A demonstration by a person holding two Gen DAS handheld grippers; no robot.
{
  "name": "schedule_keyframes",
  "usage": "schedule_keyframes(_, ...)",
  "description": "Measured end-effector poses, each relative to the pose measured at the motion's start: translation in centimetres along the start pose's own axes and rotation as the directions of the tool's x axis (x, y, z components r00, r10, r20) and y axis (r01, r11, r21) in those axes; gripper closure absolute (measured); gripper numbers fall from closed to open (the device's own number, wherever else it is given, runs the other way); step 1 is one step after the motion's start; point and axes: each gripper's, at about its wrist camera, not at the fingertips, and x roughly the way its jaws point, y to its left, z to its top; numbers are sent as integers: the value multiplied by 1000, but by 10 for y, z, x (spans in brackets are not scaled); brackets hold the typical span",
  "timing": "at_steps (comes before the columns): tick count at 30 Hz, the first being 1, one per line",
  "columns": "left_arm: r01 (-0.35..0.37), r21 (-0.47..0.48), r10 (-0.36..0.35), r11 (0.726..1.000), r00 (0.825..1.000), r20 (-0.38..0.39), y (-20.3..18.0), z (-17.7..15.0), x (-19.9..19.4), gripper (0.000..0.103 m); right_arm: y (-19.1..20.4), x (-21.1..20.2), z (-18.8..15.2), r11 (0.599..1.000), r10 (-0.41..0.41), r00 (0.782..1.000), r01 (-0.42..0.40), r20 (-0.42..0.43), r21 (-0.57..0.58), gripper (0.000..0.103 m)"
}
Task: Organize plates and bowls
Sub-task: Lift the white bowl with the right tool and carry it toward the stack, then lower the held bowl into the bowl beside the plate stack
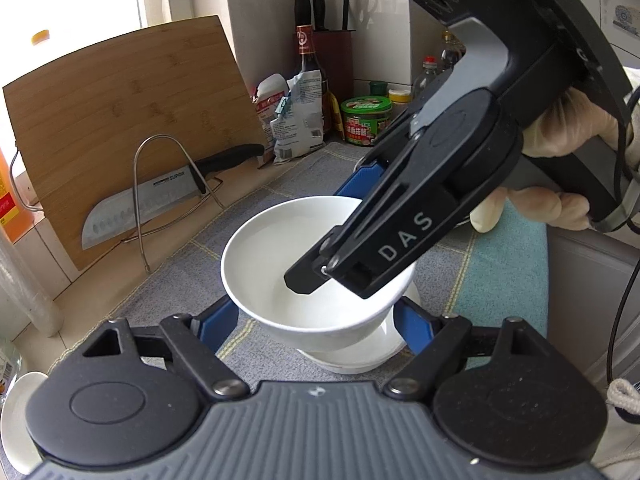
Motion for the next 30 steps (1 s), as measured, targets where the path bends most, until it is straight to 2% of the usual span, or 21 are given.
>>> schedule_keyframes(11, 75, 30, -73, 997, 995, -62, -6, -6, 29, 19, -18, 9, -20, 996, -25, 999, 29, -38, 84, 31)
schedule_keyframes(30, 87, 35, -83, 996, 991, -100, -7, -7, 37, 19, -23, 22, -26, 994, -11, 998, 18, -64, 104, 31)
